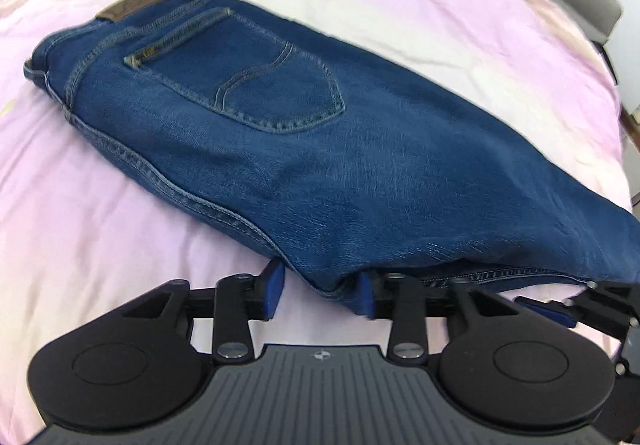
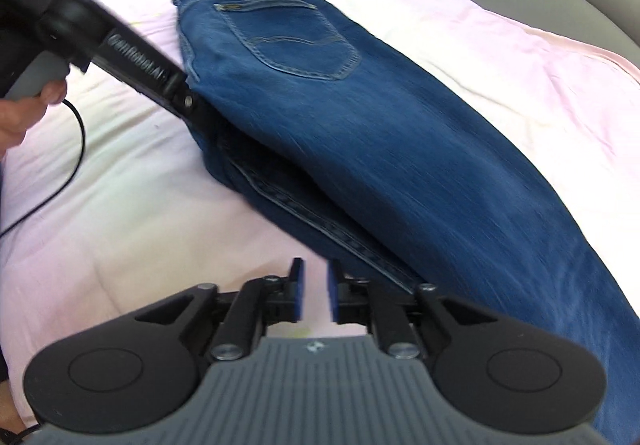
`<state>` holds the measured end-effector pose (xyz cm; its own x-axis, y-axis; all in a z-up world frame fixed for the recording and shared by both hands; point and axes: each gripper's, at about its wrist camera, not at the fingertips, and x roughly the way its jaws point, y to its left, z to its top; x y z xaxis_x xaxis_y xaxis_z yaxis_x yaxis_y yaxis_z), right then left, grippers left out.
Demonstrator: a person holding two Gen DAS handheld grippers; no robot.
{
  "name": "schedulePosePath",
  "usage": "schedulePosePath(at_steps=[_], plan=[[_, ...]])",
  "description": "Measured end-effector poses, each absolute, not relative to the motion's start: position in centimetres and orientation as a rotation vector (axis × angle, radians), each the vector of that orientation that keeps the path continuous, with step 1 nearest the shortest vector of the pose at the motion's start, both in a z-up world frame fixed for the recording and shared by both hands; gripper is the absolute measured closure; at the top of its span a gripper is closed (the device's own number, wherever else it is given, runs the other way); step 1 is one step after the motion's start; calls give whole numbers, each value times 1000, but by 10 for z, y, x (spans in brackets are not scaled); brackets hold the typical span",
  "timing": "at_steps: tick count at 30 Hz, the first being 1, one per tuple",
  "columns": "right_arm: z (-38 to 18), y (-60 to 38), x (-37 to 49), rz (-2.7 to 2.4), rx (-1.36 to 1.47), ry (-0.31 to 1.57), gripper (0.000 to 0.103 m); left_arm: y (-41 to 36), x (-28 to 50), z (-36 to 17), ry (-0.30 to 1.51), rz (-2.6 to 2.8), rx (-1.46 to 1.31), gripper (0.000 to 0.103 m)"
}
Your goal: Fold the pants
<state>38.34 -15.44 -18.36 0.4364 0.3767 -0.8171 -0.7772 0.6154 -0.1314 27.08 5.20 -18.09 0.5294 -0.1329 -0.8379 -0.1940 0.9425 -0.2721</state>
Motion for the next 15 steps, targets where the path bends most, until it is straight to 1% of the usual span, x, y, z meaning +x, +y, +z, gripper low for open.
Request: schedulePosePath(at_steps=[1,3,5,6,7,11,15], plan=[[-183,-160,383,757,-534,845,84,49,272,-181,1042,65,-321,87],[-184,-168,382,739,-522,857,84,49,268,-184,1082,87,-281,88],[-184,-174,380,726,-519,858,84,52,262,-193,1132,72,-269,91],[-184,-177,380,722,-511,856,84,54,259,-198,1157,71,-271,94],[-183,-178,379,722,-499,852,84,55,256,-204,1195,104,-250,103],[-182,-175,374,793,-435,830,84,73,240,-202,1197,67,-275,103],[-186,-151,370,865,-412,804,84,83,234,-179,1118,6,-239,103]])
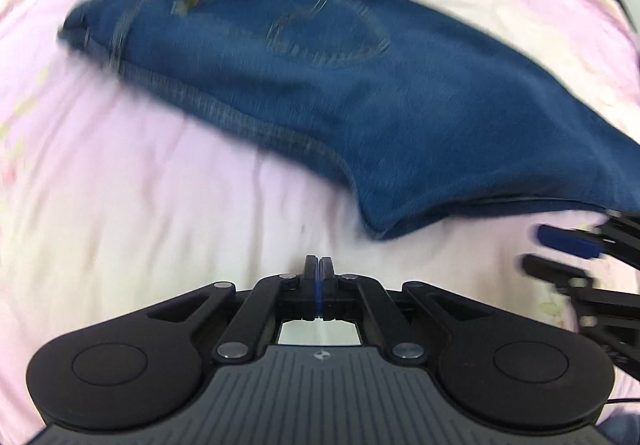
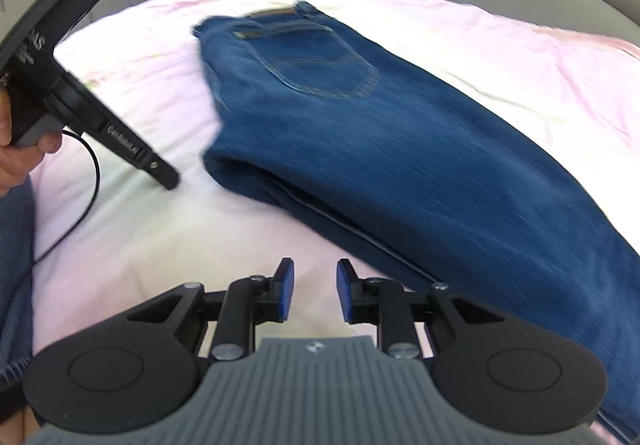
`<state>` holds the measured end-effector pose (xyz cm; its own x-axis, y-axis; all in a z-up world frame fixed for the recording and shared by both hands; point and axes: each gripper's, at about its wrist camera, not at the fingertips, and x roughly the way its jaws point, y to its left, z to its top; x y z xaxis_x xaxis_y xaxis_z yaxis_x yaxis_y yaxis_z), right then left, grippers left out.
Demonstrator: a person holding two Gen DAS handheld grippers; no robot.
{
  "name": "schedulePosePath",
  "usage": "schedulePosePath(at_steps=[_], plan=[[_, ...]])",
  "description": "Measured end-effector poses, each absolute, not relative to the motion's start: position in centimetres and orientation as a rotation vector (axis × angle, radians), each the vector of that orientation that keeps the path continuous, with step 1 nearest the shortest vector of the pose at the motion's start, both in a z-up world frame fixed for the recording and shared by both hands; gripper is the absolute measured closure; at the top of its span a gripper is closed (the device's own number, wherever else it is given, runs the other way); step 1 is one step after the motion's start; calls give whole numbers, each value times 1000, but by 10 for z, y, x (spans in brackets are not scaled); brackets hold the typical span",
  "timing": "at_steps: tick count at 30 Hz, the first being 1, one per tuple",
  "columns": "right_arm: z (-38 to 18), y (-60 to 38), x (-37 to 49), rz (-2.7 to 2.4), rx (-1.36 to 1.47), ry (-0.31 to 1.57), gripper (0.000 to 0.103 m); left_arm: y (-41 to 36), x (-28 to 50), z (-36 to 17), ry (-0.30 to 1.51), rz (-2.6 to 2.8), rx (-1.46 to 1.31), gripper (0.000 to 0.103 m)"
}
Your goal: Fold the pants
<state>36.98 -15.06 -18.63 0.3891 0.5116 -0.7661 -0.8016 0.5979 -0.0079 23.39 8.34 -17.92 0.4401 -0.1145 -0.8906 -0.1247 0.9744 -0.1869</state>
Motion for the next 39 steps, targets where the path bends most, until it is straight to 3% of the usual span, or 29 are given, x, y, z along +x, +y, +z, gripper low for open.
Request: schedulePosePath(at_steps=[9,13,14,18,19,20,24,27,29,32,39], plan=[[-192,-70,371,1023,-517,721,80,98,263,-146,989,-49,-10,96],[-199,-43,382,1086,-610,721,71,102,276,-141,950,-67,94,96],[-201,-39,385,1112,-628,733,64,104,278,-140,942,-66,110,96],[-202,-29,390,1161,-610,721,55,108,291,-144,927,-82,134,96],[-202,-28,390,1176,-589,746,46,109,292,-144,928,-90,135,95],[-203,-27,389,1182,-586,751,45,110,294,-146,926,-92,141,95],[-214,-29,388,1155,-648,695,47,115,305,-158,942,-61,201,95],[-213,-30,401,1144,-529,773,62,125,313,-170,997,-10,207,94],[-210,-32,395,1165,-515,772,80,133,318,-179,1030,36,219,94],[-205,-44,383,1189,-537,751,93,143,318,-188,1055,59,242,94],[-206,-46,360,1131,-654,672,95,148,310,-192,1061,92,324,95]])
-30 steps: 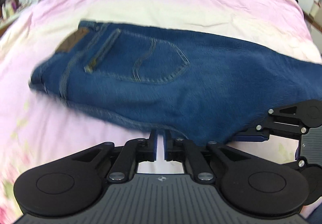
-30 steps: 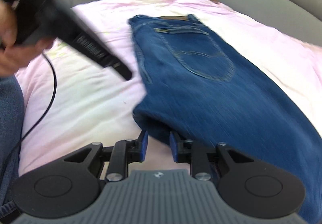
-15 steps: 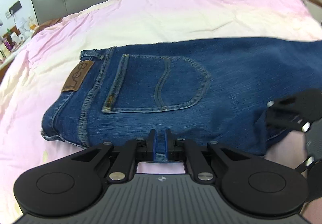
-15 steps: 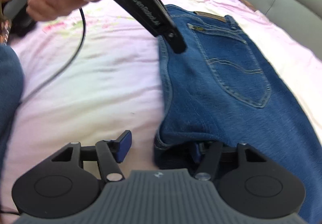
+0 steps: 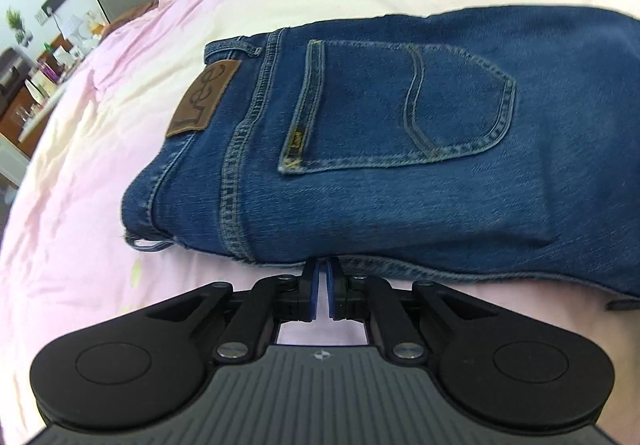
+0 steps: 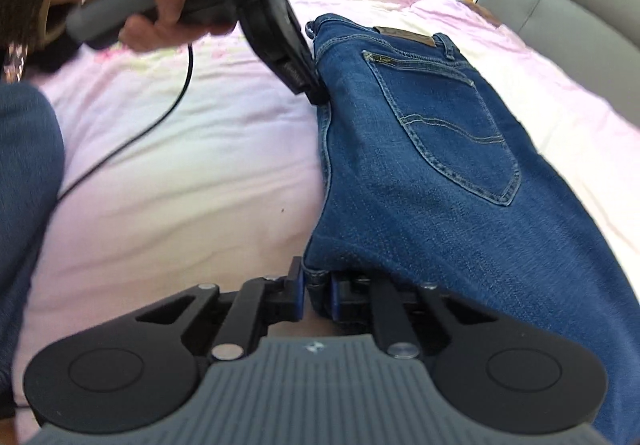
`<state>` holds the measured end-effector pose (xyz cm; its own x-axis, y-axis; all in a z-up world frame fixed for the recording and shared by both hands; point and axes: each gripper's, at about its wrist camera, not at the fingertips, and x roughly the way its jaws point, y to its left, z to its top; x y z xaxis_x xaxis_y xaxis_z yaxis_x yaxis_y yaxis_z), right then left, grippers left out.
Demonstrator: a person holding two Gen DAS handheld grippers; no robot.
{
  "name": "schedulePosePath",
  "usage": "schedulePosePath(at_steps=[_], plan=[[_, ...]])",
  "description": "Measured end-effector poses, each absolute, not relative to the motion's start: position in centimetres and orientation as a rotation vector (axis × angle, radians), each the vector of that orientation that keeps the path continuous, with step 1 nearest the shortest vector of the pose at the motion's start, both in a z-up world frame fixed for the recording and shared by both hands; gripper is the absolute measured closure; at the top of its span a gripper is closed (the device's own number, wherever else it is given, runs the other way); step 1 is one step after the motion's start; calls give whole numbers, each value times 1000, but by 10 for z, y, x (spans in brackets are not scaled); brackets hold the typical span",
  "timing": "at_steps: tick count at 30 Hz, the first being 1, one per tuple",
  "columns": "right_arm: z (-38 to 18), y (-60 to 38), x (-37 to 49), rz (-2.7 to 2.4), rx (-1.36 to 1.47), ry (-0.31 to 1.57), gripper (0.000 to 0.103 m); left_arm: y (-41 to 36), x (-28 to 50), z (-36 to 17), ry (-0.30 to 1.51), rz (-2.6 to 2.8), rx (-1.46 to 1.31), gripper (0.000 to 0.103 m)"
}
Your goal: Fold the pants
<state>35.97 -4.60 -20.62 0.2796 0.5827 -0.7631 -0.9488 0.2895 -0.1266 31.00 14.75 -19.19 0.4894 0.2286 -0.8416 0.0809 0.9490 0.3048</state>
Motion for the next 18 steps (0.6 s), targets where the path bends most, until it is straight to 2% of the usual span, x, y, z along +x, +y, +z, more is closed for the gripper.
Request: schedulePosePath(at_steps=[3,4,8,12,18], plan=[[-213,-53,348,1092,-679,675,97,154,316,-195,1075,133,332,95],[-215,-59,344,1083,-694,674,103,158,316,-193,1074,141,319,95],[-215,-82,326,1060,-692,698,103,166,306,-174,1044,95,256,95],[-187,-98,329,1016,-678,682,103,166,301,-142,966,27,236,95],[-145,-106,386,859,-563,700,102,172,332,-131,923,23,283,94]])
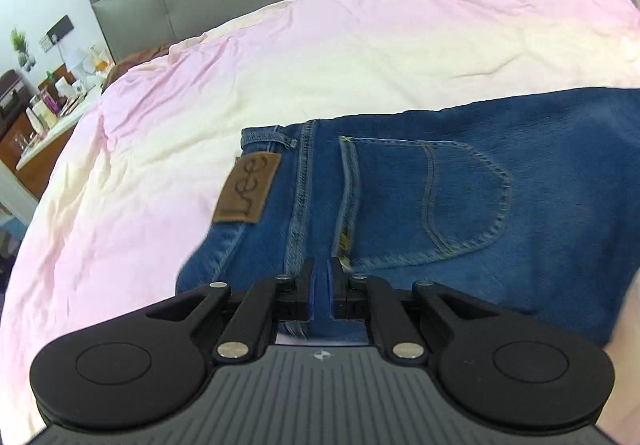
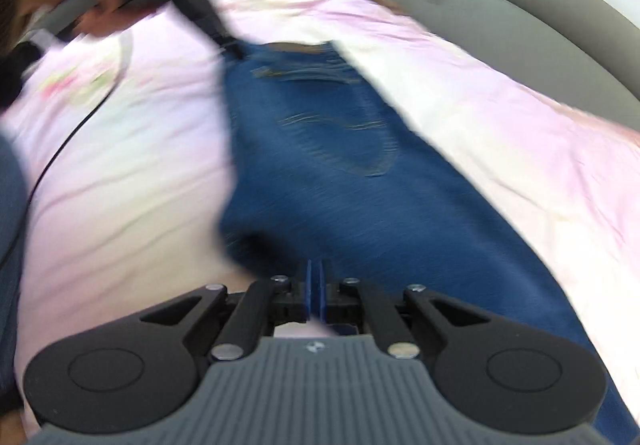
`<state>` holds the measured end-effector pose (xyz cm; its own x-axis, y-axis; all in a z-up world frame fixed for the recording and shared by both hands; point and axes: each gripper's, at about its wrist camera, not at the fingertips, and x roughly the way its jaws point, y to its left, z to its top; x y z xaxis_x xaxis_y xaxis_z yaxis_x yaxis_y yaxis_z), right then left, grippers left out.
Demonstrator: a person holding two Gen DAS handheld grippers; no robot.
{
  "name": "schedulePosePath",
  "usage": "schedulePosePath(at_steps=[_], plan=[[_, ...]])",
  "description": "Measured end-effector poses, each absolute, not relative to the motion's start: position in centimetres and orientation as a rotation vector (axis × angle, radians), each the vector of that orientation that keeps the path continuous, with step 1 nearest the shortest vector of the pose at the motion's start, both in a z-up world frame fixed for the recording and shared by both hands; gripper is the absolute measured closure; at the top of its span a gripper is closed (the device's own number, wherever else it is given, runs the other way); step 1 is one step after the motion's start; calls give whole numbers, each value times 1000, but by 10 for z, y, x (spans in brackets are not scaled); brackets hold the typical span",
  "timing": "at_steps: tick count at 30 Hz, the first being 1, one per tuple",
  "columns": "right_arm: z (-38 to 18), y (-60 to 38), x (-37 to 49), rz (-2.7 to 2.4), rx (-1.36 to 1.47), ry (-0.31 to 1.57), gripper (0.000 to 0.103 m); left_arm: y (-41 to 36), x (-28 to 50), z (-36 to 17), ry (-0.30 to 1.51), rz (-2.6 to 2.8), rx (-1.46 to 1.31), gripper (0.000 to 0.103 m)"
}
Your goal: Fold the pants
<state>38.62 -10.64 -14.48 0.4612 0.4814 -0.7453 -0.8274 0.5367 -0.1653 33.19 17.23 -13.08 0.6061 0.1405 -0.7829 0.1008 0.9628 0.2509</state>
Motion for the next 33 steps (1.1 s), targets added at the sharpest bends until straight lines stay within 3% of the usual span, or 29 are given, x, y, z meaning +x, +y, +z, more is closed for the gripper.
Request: schedulePosePath(at_steps=[4,7,8,16,22,23,30,32,33], plan=[[-155,-112,425,784,-471,790,101,184,356,-153,963,41,298,94],[-178,-115,435,769,-433,872,86,183,373,-173,995,78,375,97],[-187,-117,432,766,-451,887,86,181,380,-183,1019,108,430,101],[-223,-133,421,748,-465,905,86,197,404,-210,1070,197,420,101],[-210,-131,417,737,-482,918,85,191,384,-183,990,218,427,99],[-208,-131,414,732,-481,912,84,190,377,-175,971,214,415,94],[-176,-182,402,578,-280,912,75,144,326,-123,889,114,311,91],[-168,-207,399,505,-203,910,64,121,311,-115,895,63,273,91],[-164,-222,395,459,-157,909,64,112,304,-112,904,41,245,90]])
